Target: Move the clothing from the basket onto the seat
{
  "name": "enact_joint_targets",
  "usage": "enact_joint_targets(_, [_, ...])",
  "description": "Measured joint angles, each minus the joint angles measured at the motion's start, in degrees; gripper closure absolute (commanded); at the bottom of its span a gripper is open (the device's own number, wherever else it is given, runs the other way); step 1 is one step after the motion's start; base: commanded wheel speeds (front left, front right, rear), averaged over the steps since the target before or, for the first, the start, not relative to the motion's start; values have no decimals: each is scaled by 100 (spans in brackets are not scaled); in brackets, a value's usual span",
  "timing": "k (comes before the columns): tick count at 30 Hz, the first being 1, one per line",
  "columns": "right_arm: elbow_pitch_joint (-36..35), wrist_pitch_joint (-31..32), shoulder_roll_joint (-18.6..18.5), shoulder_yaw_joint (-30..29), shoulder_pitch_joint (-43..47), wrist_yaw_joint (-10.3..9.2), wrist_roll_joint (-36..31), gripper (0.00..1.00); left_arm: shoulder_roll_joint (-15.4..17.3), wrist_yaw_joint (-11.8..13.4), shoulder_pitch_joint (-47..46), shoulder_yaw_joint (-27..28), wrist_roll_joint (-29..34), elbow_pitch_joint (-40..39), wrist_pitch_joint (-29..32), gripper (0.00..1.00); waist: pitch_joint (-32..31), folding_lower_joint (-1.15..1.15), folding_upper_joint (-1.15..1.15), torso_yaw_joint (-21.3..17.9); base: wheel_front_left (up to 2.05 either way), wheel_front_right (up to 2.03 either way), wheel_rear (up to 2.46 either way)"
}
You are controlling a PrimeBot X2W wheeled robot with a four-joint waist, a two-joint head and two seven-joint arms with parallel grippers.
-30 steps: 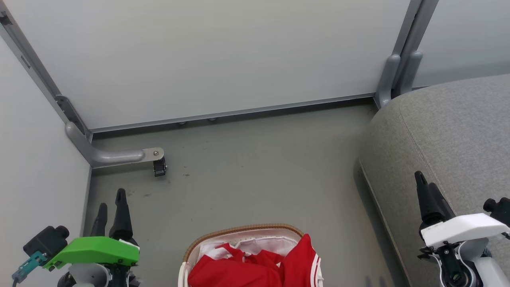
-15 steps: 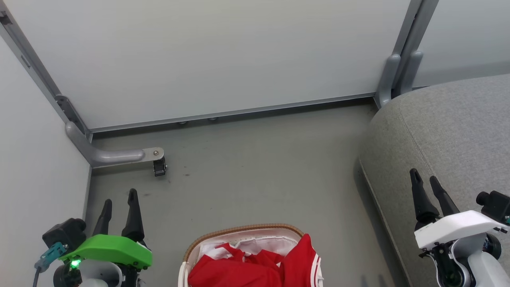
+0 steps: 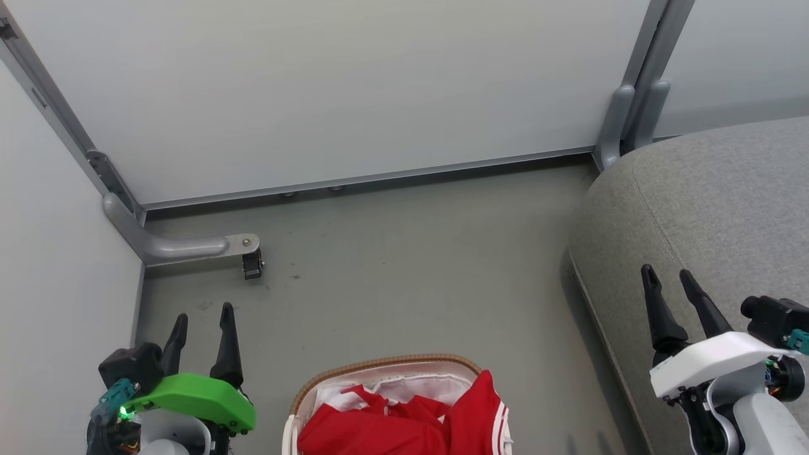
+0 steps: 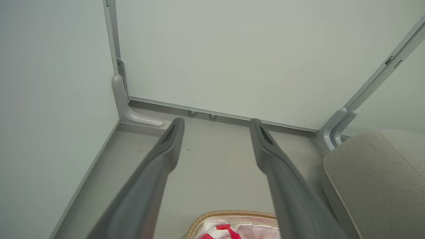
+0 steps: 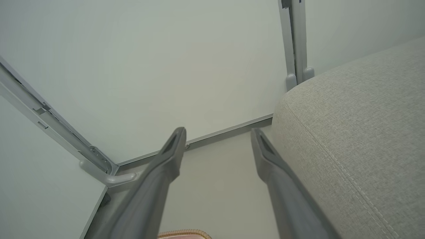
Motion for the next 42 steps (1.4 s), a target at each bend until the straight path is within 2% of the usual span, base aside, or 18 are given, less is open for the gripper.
enact_joint_targets(24, [141,-308,-73,32,-82,0,-1354,0,8,121,-61,-76,1165,250,-307,0,23,0,0,-44,0,0,0])
enact_joint_targets(42, [285,-503,-156,174,-84,1,-2046,0,-47,97,-46,29,1993,399,-494,0,22,0,0,-53,0,0,0])
